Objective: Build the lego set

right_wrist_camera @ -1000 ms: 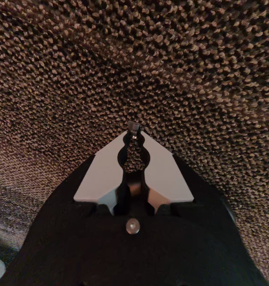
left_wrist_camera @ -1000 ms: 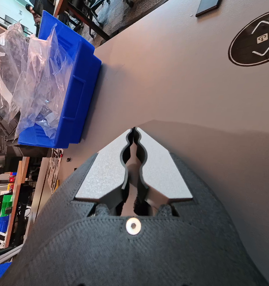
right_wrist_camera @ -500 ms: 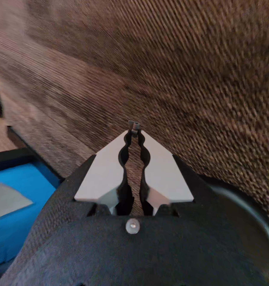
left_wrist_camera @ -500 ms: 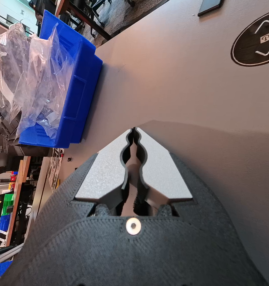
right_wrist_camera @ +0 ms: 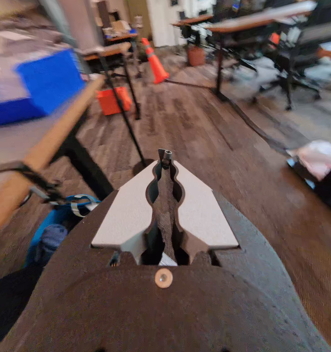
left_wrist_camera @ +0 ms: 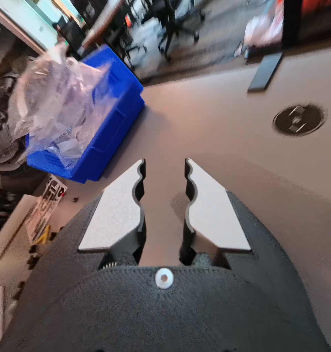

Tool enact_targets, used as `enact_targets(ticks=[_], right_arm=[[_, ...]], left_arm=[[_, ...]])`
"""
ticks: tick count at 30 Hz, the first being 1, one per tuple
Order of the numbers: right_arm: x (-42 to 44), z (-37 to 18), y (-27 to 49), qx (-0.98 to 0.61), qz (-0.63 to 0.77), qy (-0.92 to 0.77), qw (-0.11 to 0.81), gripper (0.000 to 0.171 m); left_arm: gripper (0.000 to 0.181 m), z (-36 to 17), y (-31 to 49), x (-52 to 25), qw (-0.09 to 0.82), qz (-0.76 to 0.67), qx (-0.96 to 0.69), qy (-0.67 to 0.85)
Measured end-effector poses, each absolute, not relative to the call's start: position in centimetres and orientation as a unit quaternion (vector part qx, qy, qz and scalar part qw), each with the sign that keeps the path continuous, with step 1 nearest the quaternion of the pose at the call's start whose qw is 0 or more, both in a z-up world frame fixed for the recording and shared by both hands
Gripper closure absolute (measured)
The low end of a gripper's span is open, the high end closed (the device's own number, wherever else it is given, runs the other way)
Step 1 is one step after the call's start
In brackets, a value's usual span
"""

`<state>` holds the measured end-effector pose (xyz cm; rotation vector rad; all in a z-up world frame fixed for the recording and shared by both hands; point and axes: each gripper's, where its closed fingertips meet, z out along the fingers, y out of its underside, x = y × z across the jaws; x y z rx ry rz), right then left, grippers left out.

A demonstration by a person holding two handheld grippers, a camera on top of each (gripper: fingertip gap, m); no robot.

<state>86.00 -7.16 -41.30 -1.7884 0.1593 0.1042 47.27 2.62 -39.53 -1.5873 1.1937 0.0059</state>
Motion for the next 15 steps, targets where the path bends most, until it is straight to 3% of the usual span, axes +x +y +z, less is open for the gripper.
enact_targets(ticks=[3,6,11,15], right_arm=[[75.2,-33.9,-4.7,-0.765,0.088,-0.062,0.635,0.165],[62.4,-30.2,-3.2,-0.746,0.167,-0.188,0.616,0.165],[41.2,-30.7,-2.1,-0.720,0.260,-0.374,0.524,0.165],[27.2,-32.7,-1.1,-0.705,0.288,-0.475,0.441,0.164]], left_arm=[[0.140,-37.3,0.1,45.1,0.566,-0.037,-0.674,0.474],[0.142,-35.3,-2.3,40.4,0.582,-0.035,-0.676,0.451],[0.144,-33.3,-4.4,28.2,0.588,0.002,-0.708,0.391],[0.138,-34.7,-4.0,16.8,0.548,0.063,-0.756,0.353]])
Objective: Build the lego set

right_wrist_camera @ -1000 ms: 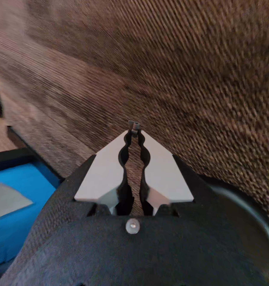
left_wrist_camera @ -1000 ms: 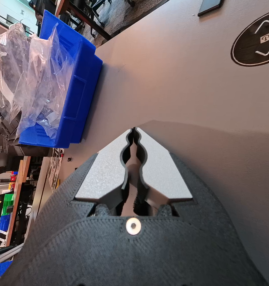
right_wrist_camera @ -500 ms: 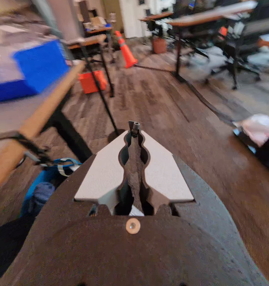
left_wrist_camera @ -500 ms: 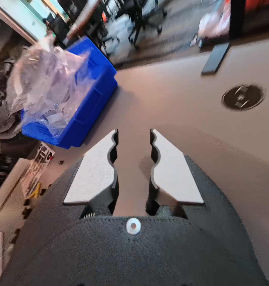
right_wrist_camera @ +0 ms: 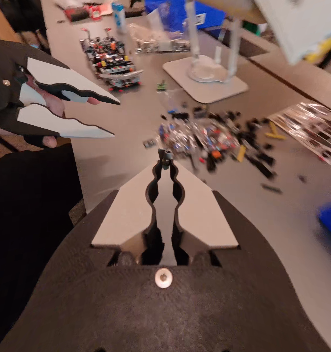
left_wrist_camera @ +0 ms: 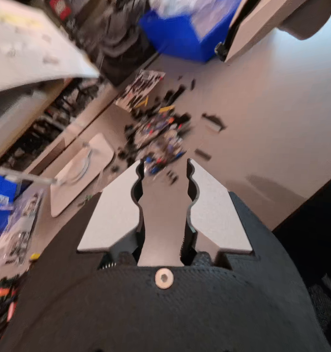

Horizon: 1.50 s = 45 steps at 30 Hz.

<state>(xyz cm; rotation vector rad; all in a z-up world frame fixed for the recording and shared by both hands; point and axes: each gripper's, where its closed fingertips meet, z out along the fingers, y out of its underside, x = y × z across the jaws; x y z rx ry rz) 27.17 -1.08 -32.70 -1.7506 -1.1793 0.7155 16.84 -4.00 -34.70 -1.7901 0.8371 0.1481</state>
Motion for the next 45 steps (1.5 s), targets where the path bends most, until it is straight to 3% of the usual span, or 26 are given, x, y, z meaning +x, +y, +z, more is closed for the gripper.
enact_targets(ticks=[7,13,22,32,35,37,40,42,45], right_arm=[[9.5,-36.7,2.4,-0.701,0.292,-0.556,0.339,0.164],[4.6,-41.3,5.0,-0.721,0.240,-0.577,0.299,0.164],[4.0,-41.3,4.8,-0.724,0.187,-0.584,0.317,0.097],[5.6,-39.3,1.3,-0.702,0.188,-0.603,0.328,0.083],[6.1,-40.2,-0.4,-0.702,0.217,-0.611,0.293,0.066],[5.8,-41.4,-1.3,-0.701,0.225,-0.620,0.272,0.045],[5.0,-43.2,-2.0,-0.696,0.229,-0.634,0.247,0.034],[4.5,-44.1,-1.7,-0.692,0.223,-0.641,0.246,0.021],[3.8,-44.3,-0.9,-0.689,0.241,-0.636,0.250,0.016]], left_arm=[[0.119,-38.9,-2.8,6.3,0.460,0.015,-0.825,0.328],[0.110,-39.6,-1.7,4.3,0.454,-0.038,-0.834,0.311],[0.096,-39.9,-2.3,3.1,0.429,-0.045,-0.845,0.317],[0.085,-38.8,-3.8,4.5,0.416,-0.082,-0.848,0.319],[0.073,-39.7,-4.3,4.8,0.395,-0.102,-0.853,0.327],[0.063,-40.7,-4.6,4.8,0.376,-0.118,-0.857,0.331],[0.056,-41.6,-4.6,4.6,0.358,-0.136,-0.860,0.337],[0.055,-42.1,-4.5,5.0,0.359,-0.144,-0.852,0.353],[0.061,-42.6,-3.7,5.5,0.358,-0.142,-0.848,0.365]])
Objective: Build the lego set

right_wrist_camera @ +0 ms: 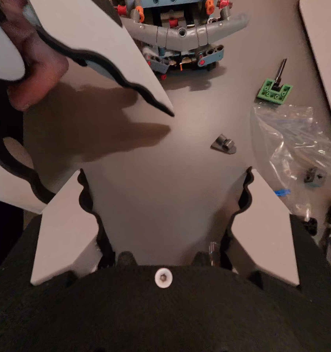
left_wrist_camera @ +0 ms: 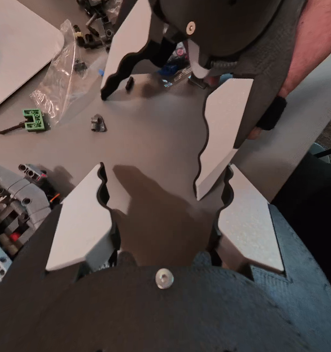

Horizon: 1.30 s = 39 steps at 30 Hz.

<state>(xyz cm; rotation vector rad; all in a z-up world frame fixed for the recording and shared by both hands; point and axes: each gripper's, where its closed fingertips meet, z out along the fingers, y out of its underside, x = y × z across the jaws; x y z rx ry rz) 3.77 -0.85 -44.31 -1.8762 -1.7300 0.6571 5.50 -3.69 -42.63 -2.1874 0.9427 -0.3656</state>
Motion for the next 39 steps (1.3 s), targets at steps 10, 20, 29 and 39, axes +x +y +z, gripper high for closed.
enact_targets(ticks=[10,20,29,39], right_arm=[[4.0,-43.6,2.3,-0.731,0.231,-0.560,0.314,0.041],[5.3,-44.2,3.3,-0.772,0.214,-0.517,0.302,0.020],[5.3,-44.2,3.4,-0.772,0.213,-0.518,0.301,0.019],[5.0,-44.3,3.6,-0.771,0.214,-0.520,0.299,0.016]], left_arm=[[0.079,-43.5,-1.1,5.2,0.345,-0.128,-0.864,0.343],[0.089,-43.4,-1.4,5.1,0.344,-0.113,-0.876,0.319],[0.077,-43.6,-1.1,4.4,0.336,-0.113,-0.884,0.305],[0.077,-43.5,-0.8,4.4,0.346,-0.114,-0.880,0.305]])
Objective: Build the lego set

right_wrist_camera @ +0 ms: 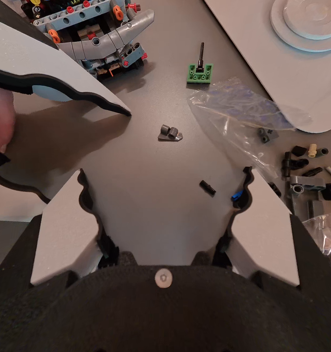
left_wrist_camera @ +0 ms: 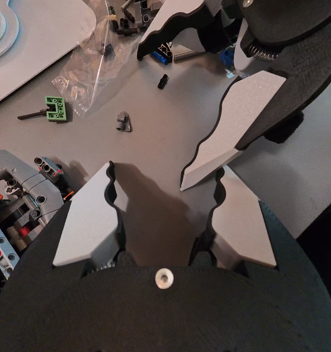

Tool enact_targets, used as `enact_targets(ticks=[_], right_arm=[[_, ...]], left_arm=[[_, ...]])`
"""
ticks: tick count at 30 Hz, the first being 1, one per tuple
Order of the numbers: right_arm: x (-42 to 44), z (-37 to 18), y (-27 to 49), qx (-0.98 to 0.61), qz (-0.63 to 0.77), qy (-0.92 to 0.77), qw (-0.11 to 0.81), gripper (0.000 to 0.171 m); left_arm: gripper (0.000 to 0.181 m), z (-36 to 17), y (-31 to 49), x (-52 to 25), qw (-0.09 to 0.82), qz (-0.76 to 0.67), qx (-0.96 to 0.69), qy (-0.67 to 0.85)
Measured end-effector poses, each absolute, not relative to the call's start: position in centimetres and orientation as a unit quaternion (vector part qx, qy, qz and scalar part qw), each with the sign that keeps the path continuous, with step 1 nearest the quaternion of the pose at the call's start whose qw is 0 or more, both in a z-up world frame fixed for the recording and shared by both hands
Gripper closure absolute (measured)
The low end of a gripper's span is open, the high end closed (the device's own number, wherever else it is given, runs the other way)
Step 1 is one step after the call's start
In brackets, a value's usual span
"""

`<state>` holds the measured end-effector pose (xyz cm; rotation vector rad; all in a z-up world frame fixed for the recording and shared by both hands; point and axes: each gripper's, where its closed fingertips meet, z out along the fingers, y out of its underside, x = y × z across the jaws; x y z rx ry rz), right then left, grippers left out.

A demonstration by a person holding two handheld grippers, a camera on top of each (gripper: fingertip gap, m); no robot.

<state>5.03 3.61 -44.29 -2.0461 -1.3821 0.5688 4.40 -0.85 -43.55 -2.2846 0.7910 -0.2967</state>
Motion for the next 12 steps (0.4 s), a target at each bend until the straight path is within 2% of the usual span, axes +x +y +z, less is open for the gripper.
enact_targets(ticks=[12], right_arm=[[4.83,-44.32,3.79,-0.770,0.216,-0.521,0.299,0.016]], left_arm=[[0.078,-43.52,-0.69,4.37,0.356,-0.115,-0.878,0.299]])
